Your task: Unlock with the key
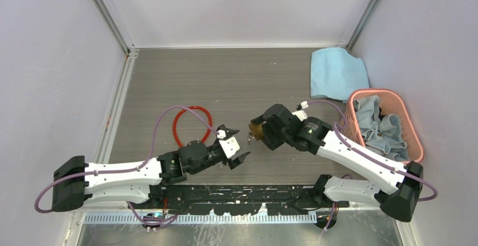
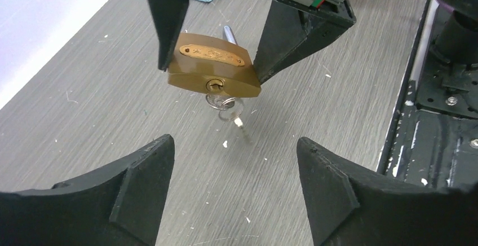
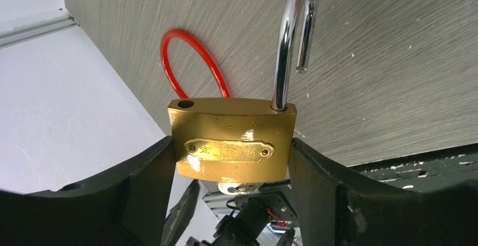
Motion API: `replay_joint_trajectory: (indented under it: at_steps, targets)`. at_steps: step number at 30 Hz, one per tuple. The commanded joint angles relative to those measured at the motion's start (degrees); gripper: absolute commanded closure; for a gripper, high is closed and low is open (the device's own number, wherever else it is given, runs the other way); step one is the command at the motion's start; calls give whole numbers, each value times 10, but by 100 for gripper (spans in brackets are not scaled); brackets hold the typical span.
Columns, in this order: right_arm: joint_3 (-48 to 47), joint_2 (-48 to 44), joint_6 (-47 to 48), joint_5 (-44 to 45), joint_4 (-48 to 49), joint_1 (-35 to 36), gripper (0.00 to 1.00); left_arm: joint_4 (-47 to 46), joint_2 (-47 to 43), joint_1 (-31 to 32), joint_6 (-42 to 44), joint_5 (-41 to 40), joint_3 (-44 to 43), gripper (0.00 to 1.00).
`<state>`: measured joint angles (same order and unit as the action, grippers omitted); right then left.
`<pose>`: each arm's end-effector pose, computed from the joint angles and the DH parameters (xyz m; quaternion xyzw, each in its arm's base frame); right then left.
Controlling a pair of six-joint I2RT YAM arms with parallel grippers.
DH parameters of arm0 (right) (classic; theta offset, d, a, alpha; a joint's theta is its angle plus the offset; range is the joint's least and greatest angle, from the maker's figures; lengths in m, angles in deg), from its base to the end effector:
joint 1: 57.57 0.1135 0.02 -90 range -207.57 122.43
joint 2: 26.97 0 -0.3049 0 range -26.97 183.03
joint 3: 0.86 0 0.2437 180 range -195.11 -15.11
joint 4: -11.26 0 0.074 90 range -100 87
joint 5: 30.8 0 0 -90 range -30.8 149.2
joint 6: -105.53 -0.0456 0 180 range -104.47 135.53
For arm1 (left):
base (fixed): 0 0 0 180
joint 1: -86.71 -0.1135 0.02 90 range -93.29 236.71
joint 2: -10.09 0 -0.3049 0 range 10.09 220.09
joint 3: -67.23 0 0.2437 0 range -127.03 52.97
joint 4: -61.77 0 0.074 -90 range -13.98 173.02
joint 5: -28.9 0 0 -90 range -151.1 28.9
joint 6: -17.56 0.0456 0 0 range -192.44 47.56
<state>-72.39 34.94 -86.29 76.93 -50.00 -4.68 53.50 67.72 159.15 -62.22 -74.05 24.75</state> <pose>0.1255 0.1428 0.3311 0.4326 0.8285 0.2849 0.2131 0.0730 -0.1967 0.2931 0.4348 0.6077 -0.2683 0.6080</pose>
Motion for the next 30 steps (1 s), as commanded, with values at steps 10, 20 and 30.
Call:
replay_joint_trajectory:
  at_steps: [10,20,30]
  targets:
    - [39,-87,96,153,74,2,99,95,-116,6,-161,-67,14,11]
    - [89,-132,150,223,36,2,99,311,-189,6,-255,-194,-14,0]
    - [120,-146,142,228,-47,2,99,438,-225,5,-312,-292,-33,0]
